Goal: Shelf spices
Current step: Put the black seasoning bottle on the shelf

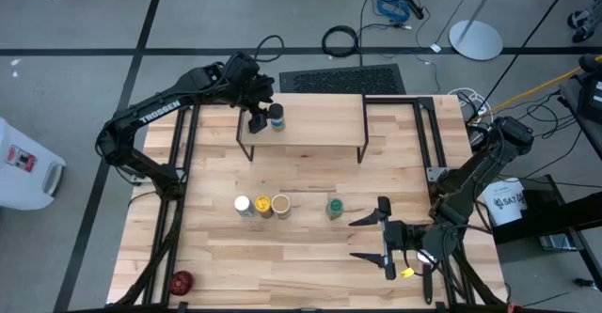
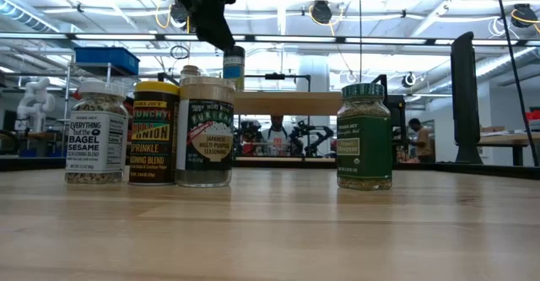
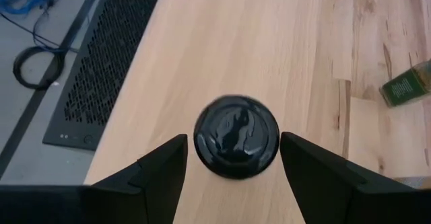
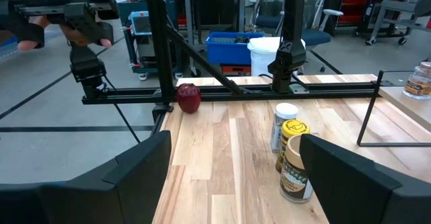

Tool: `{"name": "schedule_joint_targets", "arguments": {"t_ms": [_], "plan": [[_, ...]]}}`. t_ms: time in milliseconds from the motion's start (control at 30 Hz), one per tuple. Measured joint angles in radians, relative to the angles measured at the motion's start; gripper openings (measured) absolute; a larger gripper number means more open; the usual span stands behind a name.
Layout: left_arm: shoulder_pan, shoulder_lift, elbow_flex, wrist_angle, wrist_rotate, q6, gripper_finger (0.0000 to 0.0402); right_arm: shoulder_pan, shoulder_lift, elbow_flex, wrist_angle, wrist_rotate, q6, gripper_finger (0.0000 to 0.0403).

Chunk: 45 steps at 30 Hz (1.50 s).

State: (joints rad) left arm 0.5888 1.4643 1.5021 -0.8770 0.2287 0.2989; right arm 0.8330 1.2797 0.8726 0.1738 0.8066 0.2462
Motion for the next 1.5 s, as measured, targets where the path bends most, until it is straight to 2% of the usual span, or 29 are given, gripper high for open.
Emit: {"name": "schedule_joint_targets", "arguments": {"t_ms": [233,600,767,1033,1200,1500], "plan": [[0.000,0.000,0.001,0.061,0.009,-0.002,0.0251,0.000,0.000,0.000,0.000,0.000,0.000,0.0315],[-0.004,0.001,-0.057,0.105,-0.002,0.033,0.0297,0.000,0.000,0.000,0.000,0.000,-0.003,0.0315],[-0.004,0.000,-0.088,0.165,-0.005,0.031,0.0299,0.000,0.000,0.000,0.000,0.000,-0.003,0.0315],[-0.004,0.001,-0.101,0.150,-0.010,0.025,0.0299,0.000,0.000,0.000,0.000,0.000,-0.004,0.0315],[-0.004,0.001,-0.101,0.156,-0.011,0.025,0.0283,0.000,0.000,0.000,0.000,0.000,-0.004,0.0315],[-0.004,0.001,-0.101,0.148,-0.010,0.026,0.0227,-0.002,0.000,0.000,0.000,0.000,-0.004,0.0315]]}}
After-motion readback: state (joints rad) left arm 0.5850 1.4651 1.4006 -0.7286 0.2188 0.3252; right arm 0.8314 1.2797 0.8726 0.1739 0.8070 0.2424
